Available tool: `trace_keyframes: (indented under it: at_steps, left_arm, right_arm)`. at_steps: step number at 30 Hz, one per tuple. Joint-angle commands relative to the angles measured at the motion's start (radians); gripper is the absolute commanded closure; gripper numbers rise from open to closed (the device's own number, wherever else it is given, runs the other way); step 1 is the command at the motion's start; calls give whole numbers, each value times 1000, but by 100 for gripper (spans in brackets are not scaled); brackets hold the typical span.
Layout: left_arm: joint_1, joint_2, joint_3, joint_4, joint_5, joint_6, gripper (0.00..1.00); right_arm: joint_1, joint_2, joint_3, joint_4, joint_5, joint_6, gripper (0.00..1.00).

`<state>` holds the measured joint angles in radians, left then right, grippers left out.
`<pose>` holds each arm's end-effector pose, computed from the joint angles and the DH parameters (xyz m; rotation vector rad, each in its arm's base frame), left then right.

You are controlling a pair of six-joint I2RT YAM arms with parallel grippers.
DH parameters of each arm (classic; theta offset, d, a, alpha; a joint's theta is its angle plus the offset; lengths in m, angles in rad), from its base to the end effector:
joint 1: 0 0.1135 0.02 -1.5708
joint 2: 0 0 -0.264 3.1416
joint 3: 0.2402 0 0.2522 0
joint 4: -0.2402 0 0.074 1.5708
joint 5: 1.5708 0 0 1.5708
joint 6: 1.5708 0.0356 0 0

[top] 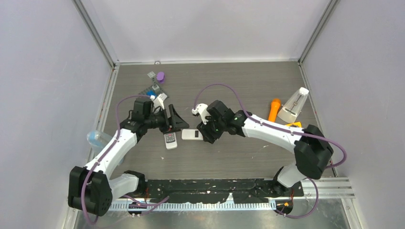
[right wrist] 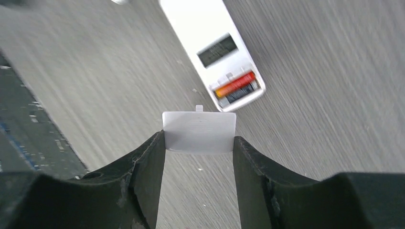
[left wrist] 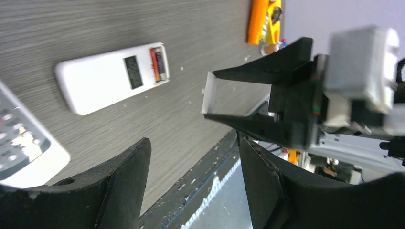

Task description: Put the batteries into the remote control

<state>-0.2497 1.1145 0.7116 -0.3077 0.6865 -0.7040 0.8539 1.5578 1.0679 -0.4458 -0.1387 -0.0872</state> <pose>0.2168 -0.0786 0.2434 -0.1559 2.4085 -1.2578 0.2103 0.2488 0.2272 -1.2134 2.2566 0.4799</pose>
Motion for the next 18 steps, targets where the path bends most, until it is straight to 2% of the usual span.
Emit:
trace_keyframes:
  at_steps: [1, 8, 18]
  left_arm:
    - [-17, 25, 10, 107, 168, -32, 33]
    - [-52, 64, 23, 111, 215, -54, 39]
    - [-88, 114, 32, 199, 222, -139, 63]
  right_arm:
    - [39, -88, 48, 99, -37, -21, 70]
    - [95, -108, 117, 103, -31, -29, 69]
    - [110, -110, 146, 106, -46, -20, 69]
